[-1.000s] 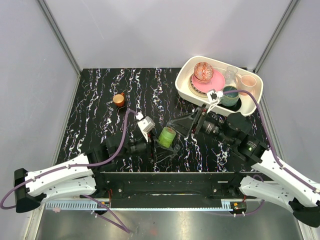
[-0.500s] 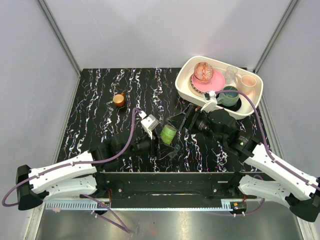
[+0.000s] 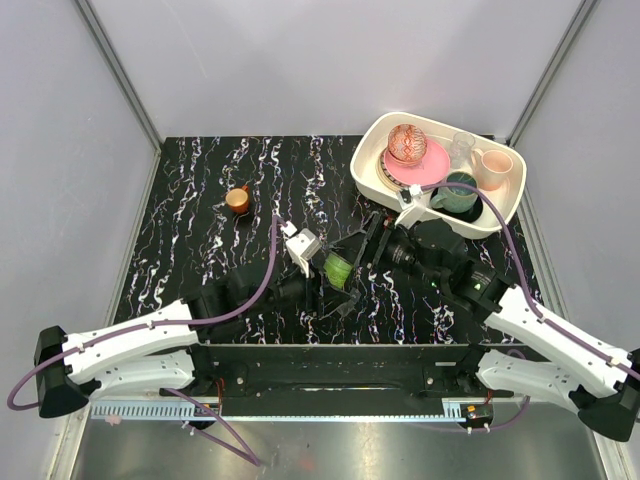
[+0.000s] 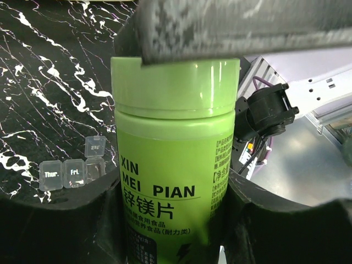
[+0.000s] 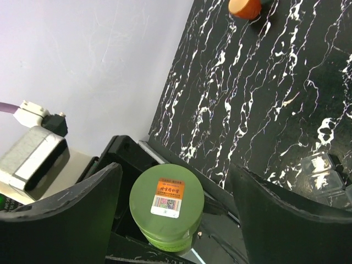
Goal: Sort the pills into containers
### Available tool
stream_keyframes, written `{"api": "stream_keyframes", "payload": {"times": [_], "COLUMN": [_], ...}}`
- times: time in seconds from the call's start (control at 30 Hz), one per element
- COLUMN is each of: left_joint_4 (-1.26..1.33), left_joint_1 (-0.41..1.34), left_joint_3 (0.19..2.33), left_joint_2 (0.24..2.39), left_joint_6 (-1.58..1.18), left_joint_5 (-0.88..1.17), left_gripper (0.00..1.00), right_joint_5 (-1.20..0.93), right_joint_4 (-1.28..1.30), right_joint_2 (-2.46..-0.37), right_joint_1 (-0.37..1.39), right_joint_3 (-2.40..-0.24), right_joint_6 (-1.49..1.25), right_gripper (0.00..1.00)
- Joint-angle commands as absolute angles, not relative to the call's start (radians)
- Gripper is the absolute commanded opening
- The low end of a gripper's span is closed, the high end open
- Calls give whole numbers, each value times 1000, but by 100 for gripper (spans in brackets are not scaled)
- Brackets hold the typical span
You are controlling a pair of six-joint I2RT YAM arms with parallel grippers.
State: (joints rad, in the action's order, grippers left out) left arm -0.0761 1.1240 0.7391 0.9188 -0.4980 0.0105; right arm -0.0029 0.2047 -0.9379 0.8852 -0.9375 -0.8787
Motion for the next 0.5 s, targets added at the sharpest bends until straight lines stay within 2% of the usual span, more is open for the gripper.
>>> {"api": "stream_keyframes", "payload": {"times": [0.0,0.2,0.23,0.47], "left_joint_4": [-3,-3,-3,-3], "left_joint_1": [1121,1121,1121,1121], "left_joint_3": [801,801,802,796], "left_joint_2": [920,922,923,922], "left_joint_6": [-503,-505,-503,-514], "left_joint_5": [-25,-29,-29,-25], "left_gripper": [0,0,0,0], "right_joint_5": [-43,-57,-58,-80], "right_joint_4": [164,163,163,164], "right_joint_2": [-943,-946,-946,-942], "right_joint_1": [900,902,902,902], "right_joint_3": [-930,-925,-925,-919], "right_joint_6": [-888,-881,-881,-854], "right_gripper": [83,73,66,42]}}
